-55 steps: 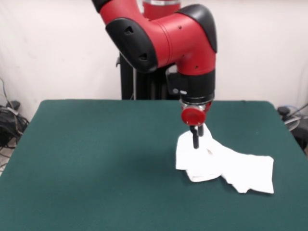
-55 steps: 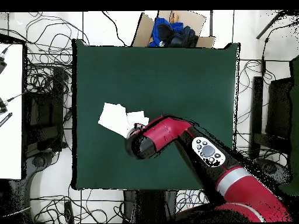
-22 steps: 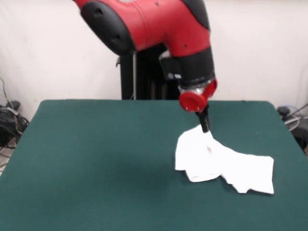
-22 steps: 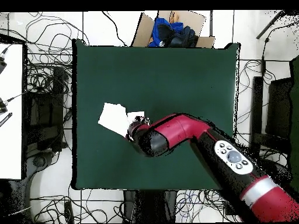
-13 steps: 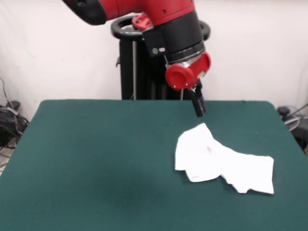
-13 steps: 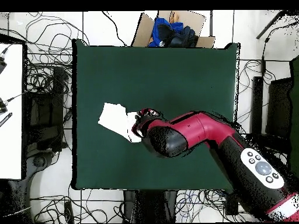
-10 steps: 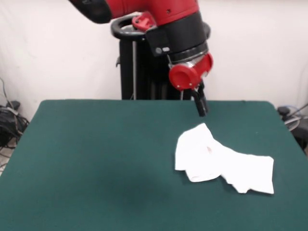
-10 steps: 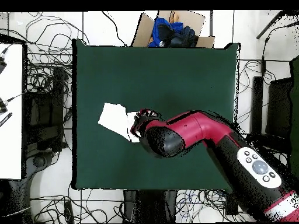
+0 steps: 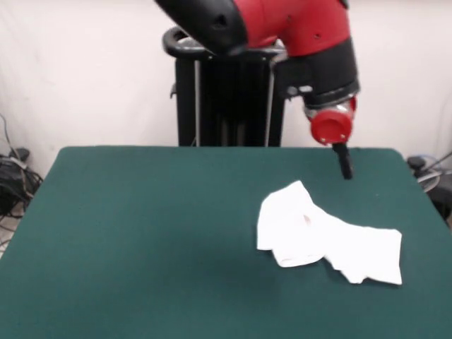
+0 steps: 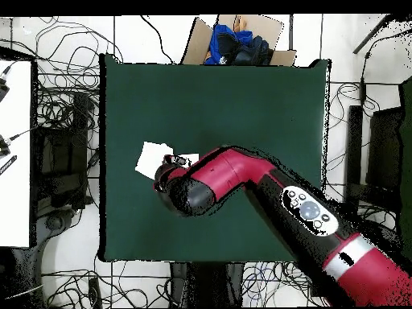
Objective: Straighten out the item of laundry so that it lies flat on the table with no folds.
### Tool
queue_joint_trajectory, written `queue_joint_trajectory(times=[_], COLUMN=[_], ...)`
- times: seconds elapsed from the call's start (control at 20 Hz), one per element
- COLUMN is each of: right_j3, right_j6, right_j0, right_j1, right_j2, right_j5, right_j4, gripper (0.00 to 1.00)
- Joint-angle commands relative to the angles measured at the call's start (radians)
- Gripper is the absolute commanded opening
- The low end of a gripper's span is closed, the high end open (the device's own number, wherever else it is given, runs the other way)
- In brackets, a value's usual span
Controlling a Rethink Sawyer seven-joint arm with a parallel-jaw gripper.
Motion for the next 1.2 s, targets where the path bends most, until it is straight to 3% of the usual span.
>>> queue_joint_trajectory(times=[0.05, 0.6, 1.2], right_j3=[-0.086, -0.112, -0.112], right_j6=[-0.038, 0.038, 0.016], right_j0=[0.057, 0.133, 0.136], right_j1=[0.084, 0.025, 0.055], right_j2=[-0.145, -0.239, -0.256], right_j5=[0.082, 0.057, 0.027], right_j4=[-0.09, -0.181, -0.169], gripper=[0.0, 0.0, 0.0])
